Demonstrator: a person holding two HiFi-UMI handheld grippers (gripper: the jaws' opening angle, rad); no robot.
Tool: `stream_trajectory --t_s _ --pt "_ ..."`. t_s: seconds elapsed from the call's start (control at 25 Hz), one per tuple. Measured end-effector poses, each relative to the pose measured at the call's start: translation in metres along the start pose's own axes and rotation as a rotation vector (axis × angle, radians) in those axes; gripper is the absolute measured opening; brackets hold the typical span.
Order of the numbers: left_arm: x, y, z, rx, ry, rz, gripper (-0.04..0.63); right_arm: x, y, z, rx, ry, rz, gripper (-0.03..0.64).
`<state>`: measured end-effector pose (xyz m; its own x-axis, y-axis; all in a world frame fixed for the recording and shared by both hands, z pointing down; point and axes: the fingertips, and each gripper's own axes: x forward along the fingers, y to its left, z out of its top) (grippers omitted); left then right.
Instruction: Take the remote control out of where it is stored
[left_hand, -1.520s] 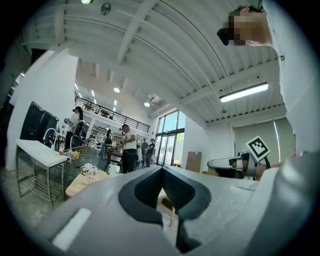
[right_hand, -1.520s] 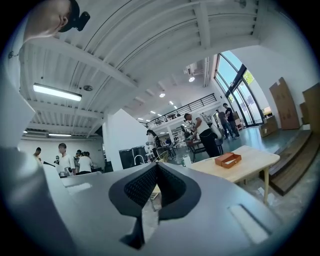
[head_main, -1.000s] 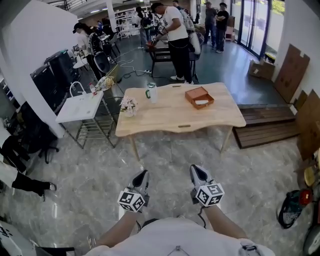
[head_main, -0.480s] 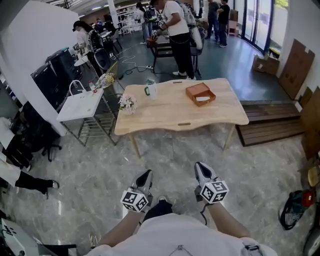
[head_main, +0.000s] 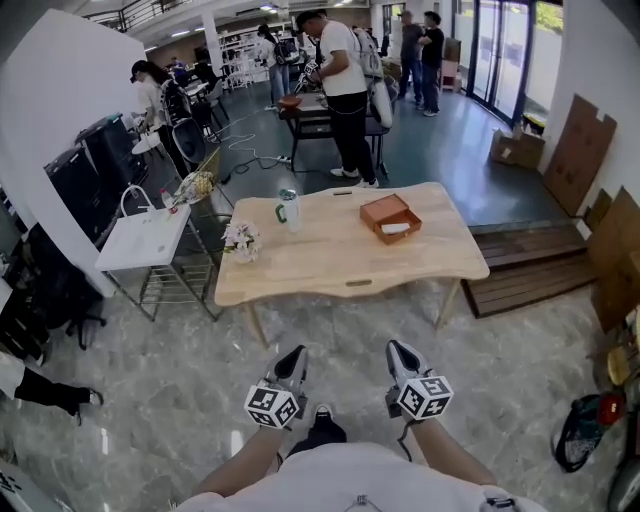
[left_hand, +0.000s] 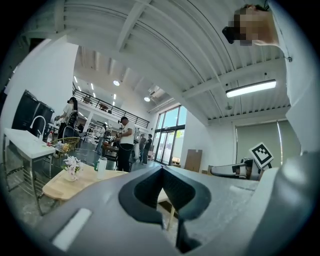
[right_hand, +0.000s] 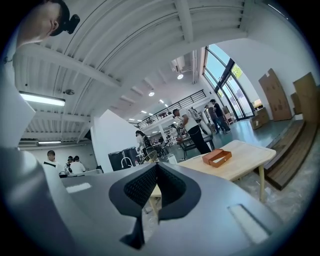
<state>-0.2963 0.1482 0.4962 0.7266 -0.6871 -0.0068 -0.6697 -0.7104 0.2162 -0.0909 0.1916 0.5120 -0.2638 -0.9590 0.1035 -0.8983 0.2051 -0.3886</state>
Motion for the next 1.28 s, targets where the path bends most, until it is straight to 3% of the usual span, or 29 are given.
stream_trajectory --t_s 0.32,0.96,1.28 --pt "0.062 0.064 -0.003 -0.038 0.053 0.056 0.000 0.059 -0.029 0.016 0.000 -0.001 -0.045 0.028" --pt "0.181 0.158 0.027 -0.015 0.056 -0.049 0.001 0.207 -0.045 0.045 0.000 -0.013 -0.078 0.028" --pt "0.243 0.173 0.016 -0.043 0.079 -0.115 0.001 0.232 -0.083 0.057 0.004 -0.031 -0.145 0.028"
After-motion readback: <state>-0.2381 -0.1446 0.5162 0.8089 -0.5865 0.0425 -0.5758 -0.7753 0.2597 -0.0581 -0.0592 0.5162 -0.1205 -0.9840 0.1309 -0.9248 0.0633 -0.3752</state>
